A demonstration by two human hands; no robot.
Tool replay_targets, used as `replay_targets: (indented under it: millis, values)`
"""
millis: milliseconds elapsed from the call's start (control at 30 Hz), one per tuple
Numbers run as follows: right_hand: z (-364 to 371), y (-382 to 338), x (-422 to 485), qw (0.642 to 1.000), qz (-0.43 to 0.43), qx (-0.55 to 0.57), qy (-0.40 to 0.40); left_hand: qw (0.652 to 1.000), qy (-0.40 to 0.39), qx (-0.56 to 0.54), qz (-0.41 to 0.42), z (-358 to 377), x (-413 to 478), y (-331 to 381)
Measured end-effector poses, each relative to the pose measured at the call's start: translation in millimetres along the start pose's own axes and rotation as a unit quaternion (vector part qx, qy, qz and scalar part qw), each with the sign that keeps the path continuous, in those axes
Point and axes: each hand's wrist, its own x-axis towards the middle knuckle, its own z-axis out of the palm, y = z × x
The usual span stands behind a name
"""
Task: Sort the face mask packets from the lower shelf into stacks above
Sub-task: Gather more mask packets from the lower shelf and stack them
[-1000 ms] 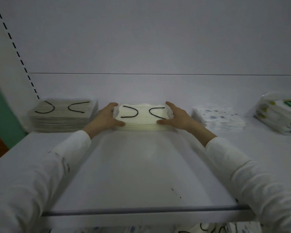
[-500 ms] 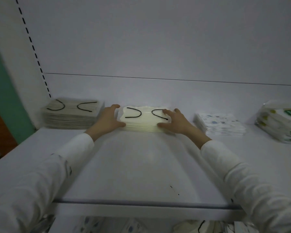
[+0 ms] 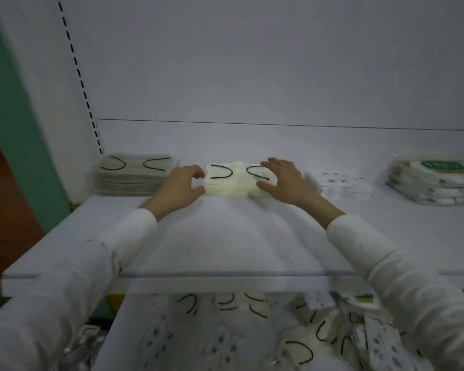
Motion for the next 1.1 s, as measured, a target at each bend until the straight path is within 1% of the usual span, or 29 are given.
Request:
replay_targets:
  millis: [67, 167, 400, 467, 567, 667, 733, 800, 867, 933, 1033, 1100]
  values:
    - [-8.0, -19.8, -21.1, 1.0, -0.013, 0.007, 0.009, 1.0, -0.013, 0.005, 0.02, -8.1, -20.2, 3.8]
    - [-13.9, -51.1, -55.4, 1.0, -0.008, -0.006, 0.013, 0.999, -0.027, -0.003, 0.037, -21.5, -54.7, 7.8]
    - [-13.8, -116.1, -131.0, 0.999, -0.02, -0.043, 0.016, 0.994, -0.047, -0.061, 0.076, -43.5, -128.3, 18.9]
    - [-11.7, -132.3, -151.2, 0.997, -0.044, -0.044, 0.041, 0.992, -0.039, -0.093, 0.076, -44.4, -146.4, 25.3]
    - [-4.3, -149.4, -185.8, 0.992, -0.097, -0.039, 0.07, 0.979, -0.034, -0.186, 0.072, -42.8, -179.6, 34.6]
    - [12.8, -155.0, -222.6, 0.978, -0.183, -0.034, 0.093, 0.953, -0.076, -0.28, 0.09, -33.7, -218.2, 35.5]
    - [34.3, -149.2, -243.8, 0.97, -0.223, -0.027, 0.088, 0.945, -0.113, -0.292, 0.092, -17.8, -240.4, 28.6]
    - [62.8, -136.7, -261.5, 0.971, -0.229, -0.02, 0.057, 0.949, -0.154, -0.266, 0.072, 7.2, -257.6, 15.6]
    - [96.9, -117.5, -276.6, 0.979, -0.205, -0.009, 0.011, 0.953, -0.186, -0.238, 0.034, 39.3, -271.8, -3.5]
    - [134.0, -94.1, -291.0, 0.989, -0.144, 0.012, -0.044, 0.952, -0.206, -0.221, -0.041, 74.4, -285.9, -28.9]
    - [190.2, -56.9, -310.2, 0.991, -0.001, 0.056, -0.124, 0.942, -0.21, -0.199, -0.168, 122.1, -311.6, -67.8]
    - [225.9, -39.0, -319.2, 0.975, 0.098, 0.089, -0.178, 0.935, -0.209, -0.18, -0.224, 149.3, -329.0, -87.4]
